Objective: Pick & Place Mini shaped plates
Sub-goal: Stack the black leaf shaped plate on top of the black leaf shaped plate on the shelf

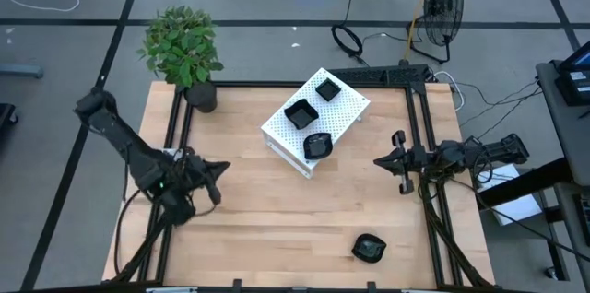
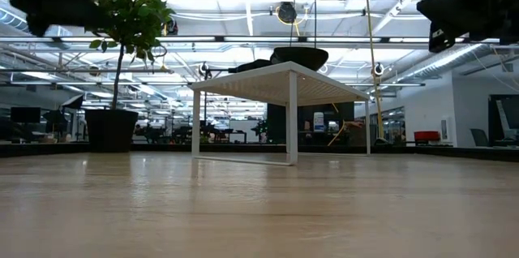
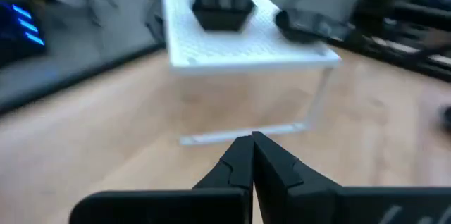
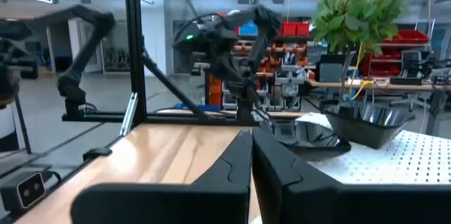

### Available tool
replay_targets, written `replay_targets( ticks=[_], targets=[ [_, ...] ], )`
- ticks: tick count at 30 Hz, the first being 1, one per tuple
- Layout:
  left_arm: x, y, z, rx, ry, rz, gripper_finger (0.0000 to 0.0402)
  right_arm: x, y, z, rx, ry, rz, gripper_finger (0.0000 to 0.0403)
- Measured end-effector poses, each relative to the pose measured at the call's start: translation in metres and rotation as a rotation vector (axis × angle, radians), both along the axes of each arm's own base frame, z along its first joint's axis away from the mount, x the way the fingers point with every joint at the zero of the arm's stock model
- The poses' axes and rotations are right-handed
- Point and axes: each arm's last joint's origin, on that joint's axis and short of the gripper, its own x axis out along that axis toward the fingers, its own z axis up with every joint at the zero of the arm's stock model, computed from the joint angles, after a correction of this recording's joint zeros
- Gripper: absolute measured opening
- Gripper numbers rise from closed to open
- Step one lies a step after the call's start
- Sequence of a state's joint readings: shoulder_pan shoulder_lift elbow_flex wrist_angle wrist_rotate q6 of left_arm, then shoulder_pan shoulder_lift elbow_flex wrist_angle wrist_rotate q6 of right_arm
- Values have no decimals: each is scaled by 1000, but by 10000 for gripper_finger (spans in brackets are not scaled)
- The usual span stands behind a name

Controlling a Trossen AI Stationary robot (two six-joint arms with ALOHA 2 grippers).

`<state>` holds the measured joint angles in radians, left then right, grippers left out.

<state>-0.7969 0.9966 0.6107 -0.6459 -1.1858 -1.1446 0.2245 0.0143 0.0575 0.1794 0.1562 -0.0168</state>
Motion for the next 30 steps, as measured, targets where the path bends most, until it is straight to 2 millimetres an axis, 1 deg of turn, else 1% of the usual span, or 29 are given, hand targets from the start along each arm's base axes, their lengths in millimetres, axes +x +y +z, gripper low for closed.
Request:
replay_targets(
  ticks=[2,4,6,8,10,11,13,15,17,19,21,23,25,26,28,30],
  targets=[
    [3,7,-3,-65,-2,-107,3,0,0,1,1,-12,0,0],
    [11,14,-6,-88,-35,-326,3,0,0,1,0,-12,-1,0],
    [18,21,-4,3,-151,-563,3,0,0,1,-3,-12,-1,0],
    [17,31,-2,144,-233,-655,2,0,0,2,5,-22,0,0],
    [12,43,-7,225,-214,-656,4,-1,0,4,40,-34,6,0],
    [9,50,-11,232,-197,-635,5,-1,0,5,72,-43,12,0],
    [1,61,-20,194,-168,-607,9,-1,0,6,158,-50,29,0],
    [-9,69,-28,132,-176,-631,6,-1,0,5,233,-40,43,0],
    [-19,74,-31,93,-221,-668,3,-1,0,5,248,-40,45,0],
    [-28,78,-27,104,-291,-692,5,-1,-1,7,221,-57,18,0],
    [-37,82,-20,152,-368,-701,5,-1,-3,8,204,-71,-38,0],
    [-46,85,-16,205,-419,-704,3,-1,-3,7,235,-69,-50,0],
    [-49,86,-17,219,-399,-708,4,-1,-2,7,325,-65,-9,0],
    [-50,87,-18,212,-360,-713,6,-1,-2,7,354,-62,13,0],
    [-50,88,-18,187,-319,-705,7,-2,-2,9,368,-79,20,0],
    [-50,90,-16,167,-328,-678,4,-2,-2,9,362,-78,17,0]
  ],
)
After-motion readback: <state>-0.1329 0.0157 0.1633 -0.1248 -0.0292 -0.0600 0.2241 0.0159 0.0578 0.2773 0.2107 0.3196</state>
